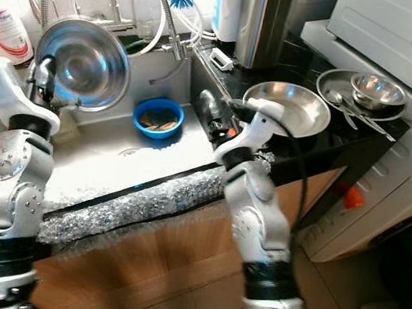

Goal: Kitchen organization

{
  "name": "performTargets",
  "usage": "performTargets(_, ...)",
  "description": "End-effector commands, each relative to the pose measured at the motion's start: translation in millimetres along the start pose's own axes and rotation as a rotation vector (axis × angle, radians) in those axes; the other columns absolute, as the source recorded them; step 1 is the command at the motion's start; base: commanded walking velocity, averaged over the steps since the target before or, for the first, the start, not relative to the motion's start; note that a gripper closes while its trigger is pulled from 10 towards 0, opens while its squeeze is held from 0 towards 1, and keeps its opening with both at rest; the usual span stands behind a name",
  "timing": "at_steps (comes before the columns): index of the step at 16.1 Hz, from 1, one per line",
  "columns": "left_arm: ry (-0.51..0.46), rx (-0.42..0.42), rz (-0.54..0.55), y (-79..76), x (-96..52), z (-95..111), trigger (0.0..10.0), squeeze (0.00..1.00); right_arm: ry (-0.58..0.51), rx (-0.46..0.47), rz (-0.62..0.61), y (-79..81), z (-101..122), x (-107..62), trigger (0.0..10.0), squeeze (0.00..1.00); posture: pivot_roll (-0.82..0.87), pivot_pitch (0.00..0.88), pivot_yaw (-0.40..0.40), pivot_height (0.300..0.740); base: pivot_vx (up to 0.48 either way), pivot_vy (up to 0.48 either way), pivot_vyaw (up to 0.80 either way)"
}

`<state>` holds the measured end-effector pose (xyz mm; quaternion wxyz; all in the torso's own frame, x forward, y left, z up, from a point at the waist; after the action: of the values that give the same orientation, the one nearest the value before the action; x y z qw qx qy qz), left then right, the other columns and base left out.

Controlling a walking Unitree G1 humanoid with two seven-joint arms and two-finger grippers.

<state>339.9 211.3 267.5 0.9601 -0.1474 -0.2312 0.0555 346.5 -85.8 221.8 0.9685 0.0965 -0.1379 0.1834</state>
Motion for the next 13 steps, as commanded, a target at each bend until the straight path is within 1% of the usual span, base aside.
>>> performTargets(1,-0.01,0.036,-0.007,2.3,-0.6,0,10.0,0.0,-0.005,-0.06,-0.009,0.8,2,-3.7,10.0,0.0,0.01,0.089,-0.001,0.74,0.0,0.0,0.0)
performTargets(2,0.017,0.134,-0.004,13.6,-0.8,-8,10.0,0.0,0.005,-0.102,-0.028,-4.8,-2,-14.4,10.0,0.0,0.0,0.09,0.003,0.74,0.0,0.0,0.0)
performTargets(3,0.053,0.207,-0.005,23.4,-0.9,-17,10.0,0.0,0.028,-0.164,-0.048,-9.7,-7,-24.6,10.0,0.0,0.0,0.089,0.006,0.74,0.0,0.0,0.0)
performTargets(5,0.093,0.297,-0.018,30.1,-0.2,-28,10.0,0.0,0.052,-0.194,-0.074,-13.3,-13,-35.8,10.0,0.0,0.0,0.086,0.011,0.74,0.0,0.0,0.0)
performTargets(6,0.131,0.367,-0.016,35.5,1.3,-41,10.0,0.0,0.074,-0.205,-0.093,-15.1,-17,-44.3,10.0,0.0,0.0,0.08,0.016,0.74,0.0,0.0,0.0)
performTargets(8,0.173,0.386,0.001,41.2,4.8,-54,10.0,0.0,0.094,-0.216,-0.104,-14.1,-22,-50.6,10.0,0.0,-0.02,0.075,0.024,0.74,0.0,0.0,0.0)
performTargets(9,0.202,0.381,0.018,43.6,6.9,-62,10.0,0.0,0.096,-0.218,-0.107,-13.2,-22,-52.1,10.0,0.0,-0.02,0.071,0.027,0.74,0.0,0.0,0.0)
performTargets(12,0.283,0.358,0.043,46.2,7.3,-82,10.0,0.0,0.095,-0.226,-0.112,-12.6,-22,-53.6,10.0,0.0,-0.03,0.06,0.034,0.74,0.0,0.0,0.0)
performTargets(13,0.298,0.326,0.054,47.6,6.3,-86,10.0,0.0,0.095,-0.228,-0.114,-12.7,-22,-53.5,10.0,0.0,-0.03,0.057,0.034,0.74,0.0,0.0,0.0)
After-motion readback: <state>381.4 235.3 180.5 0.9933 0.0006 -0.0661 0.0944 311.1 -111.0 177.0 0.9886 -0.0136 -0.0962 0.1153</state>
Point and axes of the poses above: a point about 5 cm out from each wrist's last joint towards the gripper, its own x axis pointing out of the wrist towards the gripper, its own z axis along the axis of the wrist's last joint, y = z × x, the point moved 3 cm from there along x, pointing out of the wrist towards the gripper, and after that the axes turned 11 degrees about -x, right-handed, at the moved point
